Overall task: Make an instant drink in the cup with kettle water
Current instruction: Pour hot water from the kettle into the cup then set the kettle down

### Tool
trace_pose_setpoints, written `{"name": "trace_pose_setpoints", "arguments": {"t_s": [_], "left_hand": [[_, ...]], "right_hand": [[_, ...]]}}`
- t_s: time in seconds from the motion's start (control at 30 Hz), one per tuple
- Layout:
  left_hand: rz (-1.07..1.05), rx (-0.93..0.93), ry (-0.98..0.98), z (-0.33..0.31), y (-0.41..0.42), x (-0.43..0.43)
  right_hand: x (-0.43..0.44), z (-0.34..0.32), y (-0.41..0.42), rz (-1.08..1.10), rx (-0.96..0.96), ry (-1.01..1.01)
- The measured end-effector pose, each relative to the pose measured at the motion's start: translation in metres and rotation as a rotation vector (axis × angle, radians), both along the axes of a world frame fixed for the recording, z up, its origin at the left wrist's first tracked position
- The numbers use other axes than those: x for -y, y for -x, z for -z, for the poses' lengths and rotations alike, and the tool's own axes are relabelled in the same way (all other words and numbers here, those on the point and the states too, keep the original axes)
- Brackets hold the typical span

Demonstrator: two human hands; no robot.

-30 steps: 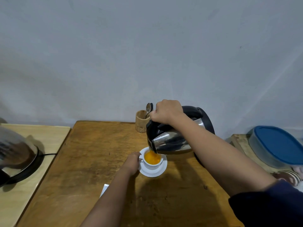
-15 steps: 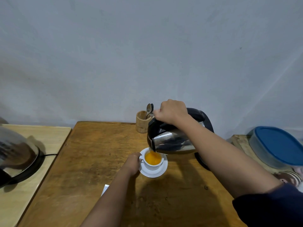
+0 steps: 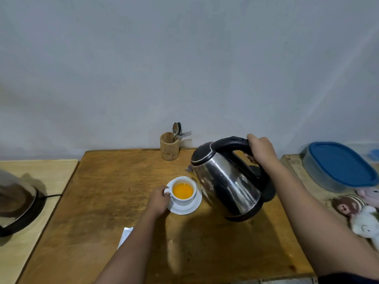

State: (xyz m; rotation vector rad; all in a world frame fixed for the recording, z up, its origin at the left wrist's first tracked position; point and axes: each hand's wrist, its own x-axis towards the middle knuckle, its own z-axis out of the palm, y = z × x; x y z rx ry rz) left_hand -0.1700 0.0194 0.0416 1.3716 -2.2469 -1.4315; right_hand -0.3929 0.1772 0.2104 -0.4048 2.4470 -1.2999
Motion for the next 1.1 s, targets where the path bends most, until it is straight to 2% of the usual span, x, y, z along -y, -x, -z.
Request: {"name": "trace_pose_setpoints", "arguments": {"t_s": [0.2, 0.37, 0.6, 1.1], "left_hand": [[-0.071, -0.075, 0.004, 0.007, 0.002, -0.006], [-0.146, -0.121, 0.016, 0.012, 0.006, -0.015], [-0.241, -0.169, 0.041, 0.016, 0.011, -0.025], [-0.321, -0.2, 0.108, 0.026, 0.015, -0.03]], "right_hand": [[-0.068, 0.023, 0.026, 0.308, 0.198, 0.408], [-0.097, 0.028, 0.039, 0.584, 0.135, 0.652], [-0.103, 0.042, 0.038, 0.777, -0.059, 0.717], [-0.113, 0.071, 0.053, 0.893, -0.05, 0.794]]}}
